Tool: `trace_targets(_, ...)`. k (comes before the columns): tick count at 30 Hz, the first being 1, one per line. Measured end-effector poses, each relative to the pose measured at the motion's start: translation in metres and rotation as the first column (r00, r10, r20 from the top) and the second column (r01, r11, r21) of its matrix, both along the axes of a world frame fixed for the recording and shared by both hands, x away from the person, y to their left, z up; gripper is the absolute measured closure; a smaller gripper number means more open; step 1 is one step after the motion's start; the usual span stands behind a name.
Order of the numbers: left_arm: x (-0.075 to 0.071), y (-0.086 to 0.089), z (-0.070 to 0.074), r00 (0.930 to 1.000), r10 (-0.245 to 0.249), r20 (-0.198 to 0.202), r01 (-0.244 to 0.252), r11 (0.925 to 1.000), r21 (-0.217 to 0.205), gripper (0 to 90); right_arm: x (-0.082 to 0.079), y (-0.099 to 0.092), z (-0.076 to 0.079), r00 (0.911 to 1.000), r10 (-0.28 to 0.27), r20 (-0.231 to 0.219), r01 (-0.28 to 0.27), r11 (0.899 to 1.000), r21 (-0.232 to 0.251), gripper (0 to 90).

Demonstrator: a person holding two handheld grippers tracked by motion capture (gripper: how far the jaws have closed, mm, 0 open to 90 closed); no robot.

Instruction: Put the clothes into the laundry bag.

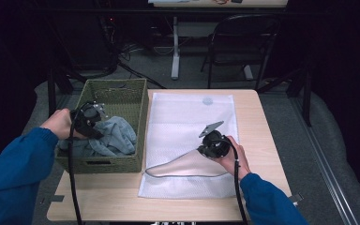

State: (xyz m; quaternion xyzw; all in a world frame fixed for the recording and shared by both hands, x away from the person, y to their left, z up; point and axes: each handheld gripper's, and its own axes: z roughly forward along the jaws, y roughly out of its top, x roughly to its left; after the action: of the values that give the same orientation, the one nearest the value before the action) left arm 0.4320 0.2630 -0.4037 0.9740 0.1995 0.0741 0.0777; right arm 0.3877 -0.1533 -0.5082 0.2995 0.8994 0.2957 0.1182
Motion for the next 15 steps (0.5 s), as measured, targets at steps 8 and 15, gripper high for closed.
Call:
trace_targets(8,0.001,-0.004,0.013,0.9997,-0.02,-0.011,0.02,0.9995,0.026,74.7,0.0,0.0,0.0,1.0,-0.002,0.001,0.002,1.0,0.0,88.3)
trace_targets(15,0.001,-0.005,0.024,0.9998,-0.02,0.005,0.02,0.9993,0.031,74.8,0.0,0.0,0.0,1.0,0.0,0.0,0.0,1.0,-0.005,88.2)
